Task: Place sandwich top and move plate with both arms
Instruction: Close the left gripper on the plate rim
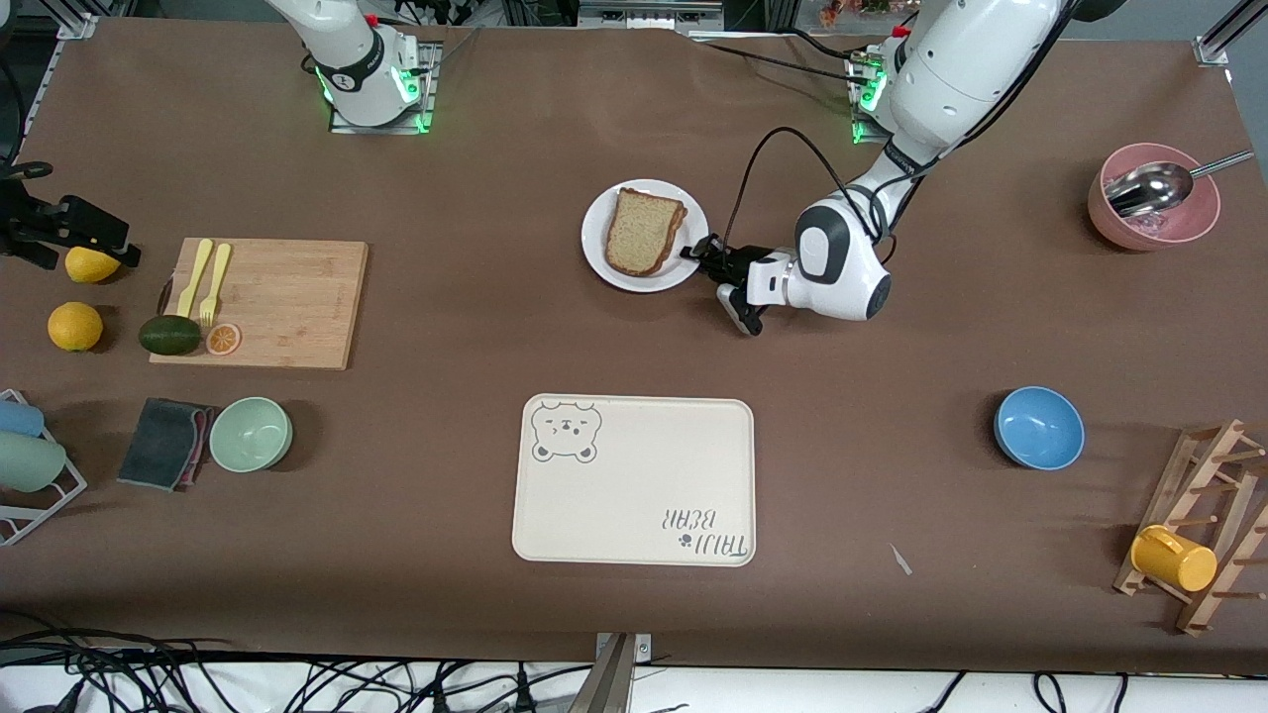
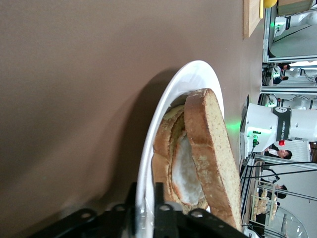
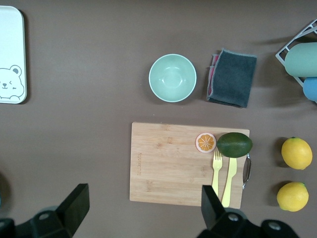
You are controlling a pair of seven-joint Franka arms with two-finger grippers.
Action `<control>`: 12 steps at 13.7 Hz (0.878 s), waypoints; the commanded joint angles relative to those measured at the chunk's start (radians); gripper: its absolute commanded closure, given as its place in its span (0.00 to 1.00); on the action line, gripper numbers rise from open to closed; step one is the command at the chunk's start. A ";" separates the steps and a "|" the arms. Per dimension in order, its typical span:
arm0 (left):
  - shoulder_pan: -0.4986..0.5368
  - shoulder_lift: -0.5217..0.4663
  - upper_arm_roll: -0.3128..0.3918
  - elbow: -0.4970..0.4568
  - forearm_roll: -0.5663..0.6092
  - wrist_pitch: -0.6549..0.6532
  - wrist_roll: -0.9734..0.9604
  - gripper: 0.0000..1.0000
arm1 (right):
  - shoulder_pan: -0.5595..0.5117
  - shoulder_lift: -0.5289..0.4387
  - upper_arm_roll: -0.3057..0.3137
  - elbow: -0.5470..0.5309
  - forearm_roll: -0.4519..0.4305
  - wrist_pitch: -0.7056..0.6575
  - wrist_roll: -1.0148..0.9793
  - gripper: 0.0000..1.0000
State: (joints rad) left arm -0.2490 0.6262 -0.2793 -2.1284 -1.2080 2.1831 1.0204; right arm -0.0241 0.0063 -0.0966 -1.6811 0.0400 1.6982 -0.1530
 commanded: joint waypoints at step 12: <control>0.053 -0.023 0.002 0.037 -0.041 -0.051 -0.060 1.00 | 0.001 0.003 0.002 0.021 -0.008 -0.031 0.010 0.00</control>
State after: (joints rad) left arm -0.2144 0.6241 -0.2766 -2.1082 -1.2087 2.1732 1.0010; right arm -0.0243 0.0063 -0.0968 -1.6811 0.0400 1.6894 -0.1530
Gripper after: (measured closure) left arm 0.956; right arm 0.000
